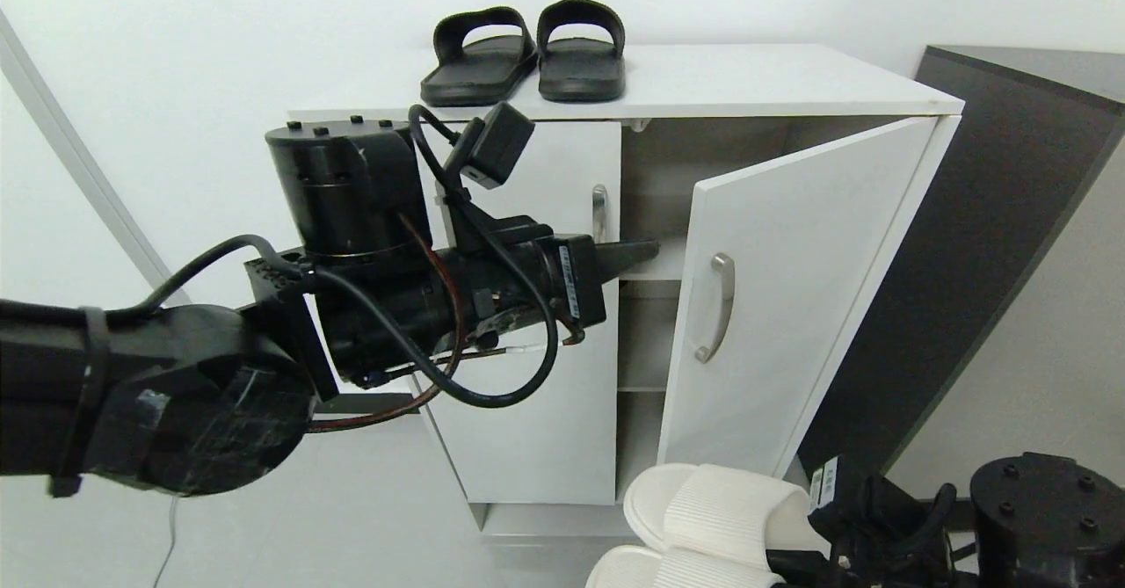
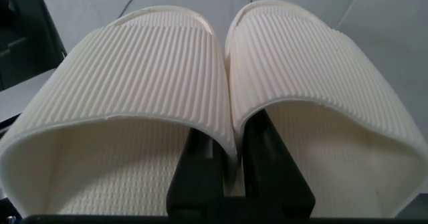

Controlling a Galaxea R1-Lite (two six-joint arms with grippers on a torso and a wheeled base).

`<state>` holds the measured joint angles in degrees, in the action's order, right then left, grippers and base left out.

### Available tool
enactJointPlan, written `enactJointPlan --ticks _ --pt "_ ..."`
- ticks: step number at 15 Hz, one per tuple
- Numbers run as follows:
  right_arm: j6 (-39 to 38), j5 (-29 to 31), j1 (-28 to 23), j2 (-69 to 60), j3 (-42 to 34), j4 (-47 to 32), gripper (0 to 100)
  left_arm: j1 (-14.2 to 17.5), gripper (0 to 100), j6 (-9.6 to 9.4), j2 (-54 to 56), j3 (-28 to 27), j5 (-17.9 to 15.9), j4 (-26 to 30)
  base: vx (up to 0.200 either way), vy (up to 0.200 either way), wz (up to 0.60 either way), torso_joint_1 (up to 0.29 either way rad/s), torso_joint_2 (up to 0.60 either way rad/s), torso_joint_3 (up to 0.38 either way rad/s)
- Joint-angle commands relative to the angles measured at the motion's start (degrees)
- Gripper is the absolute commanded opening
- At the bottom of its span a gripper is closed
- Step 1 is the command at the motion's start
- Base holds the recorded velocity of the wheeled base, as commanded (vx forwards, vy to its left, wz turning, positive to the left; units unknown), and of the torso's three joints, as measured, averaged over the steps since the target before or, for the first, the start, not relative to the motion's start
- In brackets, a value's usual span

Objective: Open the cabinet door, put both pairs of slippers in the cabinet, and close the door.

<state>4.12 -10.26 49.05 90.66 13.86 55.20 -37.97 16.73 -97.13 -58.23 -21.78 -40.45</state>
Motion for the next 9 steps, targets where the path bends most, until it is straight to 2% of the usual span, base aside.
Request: enactJointPlan --ticks 1,5,9 --pt "0.0 0.0 0.9 -0.4 -0.5 0.0 0 0.8 0 0.85 -5.0 -2.5 0.1 -2.4 0.000 0.000 0.00 0.000 0.00 0.000" --pt "0.0 -0.1 4.0 -0.4 -3.0 0.1 0 3.3 0 1.29 -9.7 -6.3 0.1 -3.0 0.000 0.000 0.00 0.000 0.00 0.000" --pt "0.0 -0.1 7.1 -0.5 -5.9 0.9 0 3.5 0 2.00 -12.0 -8.5 0.3 -2.8 0.000 0.000 0.00 0.000 0.00 0.000"
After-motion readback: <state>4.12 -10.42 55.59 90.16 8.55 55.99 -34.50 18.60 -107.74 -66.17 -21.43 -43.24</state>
